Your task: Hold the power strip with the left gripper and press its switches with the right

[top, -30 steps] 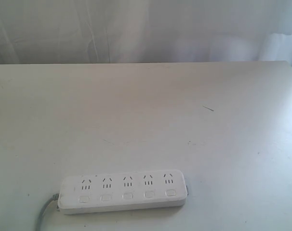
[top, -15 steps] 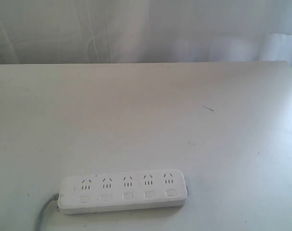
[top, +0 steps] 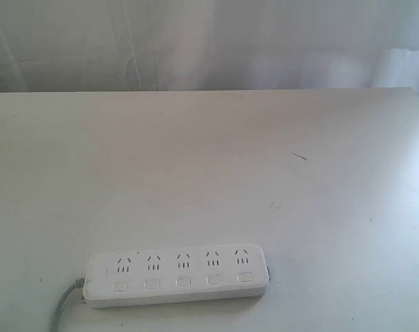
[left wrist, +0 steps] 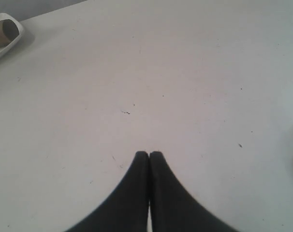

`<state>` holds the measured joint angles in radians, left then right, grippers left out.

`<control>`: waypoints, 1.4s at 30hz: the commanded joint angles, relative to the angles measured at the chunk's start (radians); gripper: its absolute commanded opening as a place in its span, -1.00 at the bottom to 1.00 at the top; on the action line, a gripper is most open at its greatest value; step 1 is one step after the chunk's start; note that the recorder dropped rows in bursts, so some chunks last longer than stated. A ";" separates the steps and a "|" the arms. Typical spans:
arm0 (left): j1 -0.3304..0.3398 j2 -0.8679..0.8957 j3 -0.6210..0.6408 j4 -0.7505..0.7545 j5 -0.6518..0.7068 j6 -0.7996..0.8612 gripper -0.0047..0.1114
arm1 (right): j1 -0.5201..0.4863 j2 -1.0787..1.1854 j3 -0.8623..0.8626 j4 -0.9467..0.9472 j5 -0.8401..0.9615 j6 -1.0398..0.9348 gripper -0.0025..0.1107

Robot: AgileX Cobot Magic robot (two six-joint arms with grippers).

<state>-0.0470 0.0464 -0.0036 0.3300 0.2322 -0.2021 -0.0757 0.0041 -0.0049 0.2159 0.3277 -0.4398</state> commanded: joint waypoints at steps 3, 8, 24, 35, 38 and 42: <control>0.001 -0.005 0.004 -0.008 0.000 0.000 -0.92 | -0.006 -0.004 0.005 -0.003 -0.006 -0.009 -0.96; 0.001 -0.005 0.004 -0.008 0.000 0.000 -0.92 | -0.006 -0.004 0.005 -0.003 -0.006 -0.009 -0.96; 0.001 -0.005 0.004 -0.008 0.000 0.000 -0.92 | -0.006 -0.004 0.005 0.000 -0.207 -0.114 -0.96; 0.001 -0.005 0.004 -0.008 0.000 0.000 -0.92 | -0.006 -0.004 0.005 -0.205 -0.027 0.391 -0.96; 0.001 -0.005 0.004 -0.008 0.000 0.000 -0.92 | -0.006 -0.004 0.005 -0.242 0.014 0.545 -0.96; 0.001 -0.005 0.004 -0.008 0.000 0.000 -0.92 | -0.006 -0.004 0.005 -0.242 0.016 0.495 -0.96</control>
<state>-0.0470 0.0464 -0.0036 0.3300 0.2322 -0.2021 -0.0757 0.0041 -0.0049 -0.0093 0.3390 0.0677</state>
